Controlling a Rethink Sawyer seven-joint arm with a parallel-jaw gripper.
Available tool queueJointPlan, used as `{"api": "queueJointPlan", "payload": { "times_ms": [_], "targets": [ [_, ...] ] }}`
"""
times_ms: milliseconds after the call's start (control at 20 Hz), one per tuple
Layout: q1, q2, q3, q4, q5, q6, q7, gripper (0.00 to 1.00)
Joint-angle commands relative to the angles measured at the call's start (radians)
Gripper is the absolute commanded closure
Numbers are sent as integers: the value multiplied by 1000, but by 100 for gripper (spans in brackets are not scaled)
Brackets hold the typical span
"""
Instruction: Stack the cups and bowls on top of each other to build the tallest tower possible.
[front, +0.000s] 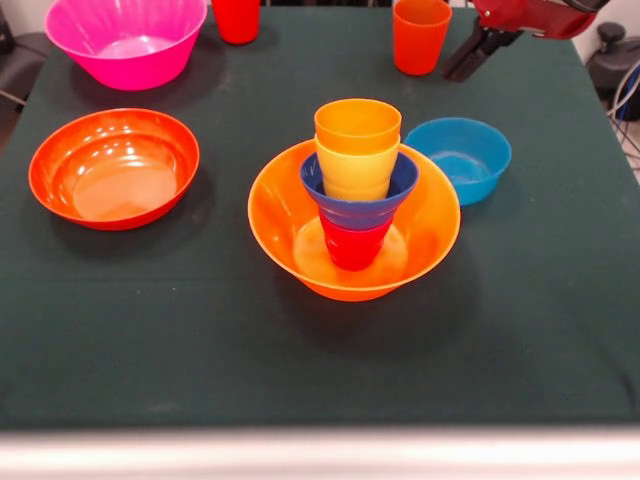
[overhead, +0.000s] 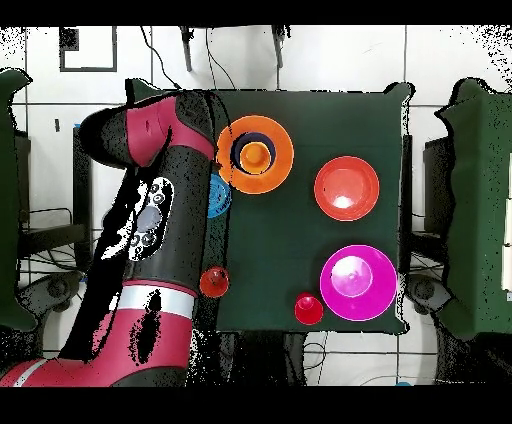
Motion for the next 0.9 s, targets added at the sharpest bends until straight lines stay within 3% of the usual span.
{"api": "queueJointPlan", "payload": {
  "times_ms": [50,200,250,550,700,900],
  "targets": [
    [-23,39,57,-32,10,56,168,100],
    [-27,32,68,-18,28,56,178,100],
    [-31,26,77,-1,49,63,185,0],
    [-50,-31,128,132,172,42,255,0],
    [-53,-90,166,273,261,-90,286,0],
    [-43,-149,184,405,346,-162,295,0]
  ]
}}
